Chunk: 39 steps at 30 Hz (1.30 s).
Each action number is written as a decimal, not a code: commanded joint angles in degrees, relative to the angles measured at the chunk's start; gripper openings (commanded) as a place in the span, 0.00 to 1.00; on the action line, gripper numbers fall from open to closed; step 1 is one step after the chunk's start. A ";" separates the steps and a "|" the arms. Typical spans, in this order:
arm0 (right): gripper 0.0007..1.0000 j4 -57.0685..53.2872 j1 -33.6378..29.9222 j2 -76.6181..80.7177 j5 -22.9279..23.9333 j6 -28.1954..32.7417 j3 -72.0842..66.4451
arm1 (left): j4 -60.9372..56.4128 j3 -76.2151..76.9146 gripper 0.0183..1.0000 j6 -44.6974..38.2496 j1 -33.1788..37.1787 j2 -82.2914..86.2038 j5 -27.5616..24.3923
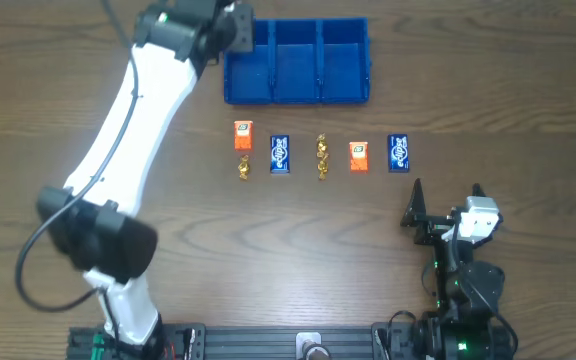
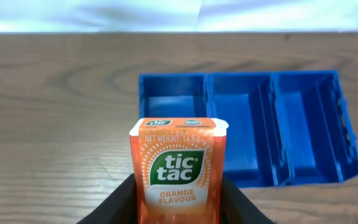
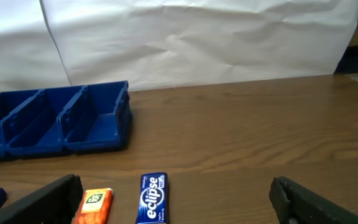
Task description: Sort Candies Into Trays
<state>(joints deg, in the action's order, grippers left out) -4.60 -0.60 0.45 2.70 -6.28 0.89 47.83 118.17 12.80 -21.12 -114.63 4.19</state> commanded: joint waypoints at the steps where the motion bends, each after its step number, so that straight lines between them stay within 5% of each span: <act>1: 1.00 0.04 0.22 -0.28 -0.28 0.57 -0.44 | 2.86 7.52 0.26 2.71 0.11 -11.82 -0.96; 17: 1.00 0.04 0.22 -0.28 -0.31 0.57 -0.44 | 1.60 7.63 0.41 4.15 1.11 -19.08 -1.70; 20: 1.00 0.04 0.22 -0.28 -0.28 0.57 -0.44 | 1.60 7.63 0.67 4.42 1.60 -19.08 -1.95; 21: 1.00 0.04 0.22 -0.28 -0.28 0.57 -0.44 | 1.57 7.63 0.85 4.66 1.66 -19.08 -1.92; 23: 1.00 0.04 0.22 -0.28 -0.28 0.57 -0.44 | 1.55 7.63 1.00 4.85 1.73 -18.80 -2.16; 31: 1.00 0.04 0.22 -0.28 -0.28 0.57 -0.44 | 8.94 5.40 1.00 6.12 -2.34 -8.15 -1.95; 39: 1.00 0.04 0.22 -0.28 -0.28 0.57 -0.44 | -3.23 -26.25 1.00 10.08 -6.29 13.20 0.26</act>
<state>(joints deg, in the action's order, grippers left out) -4.62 -0.60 0.47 2.70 -6.26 0.89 48.16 104.92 20.08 -27.99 -107.35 3.31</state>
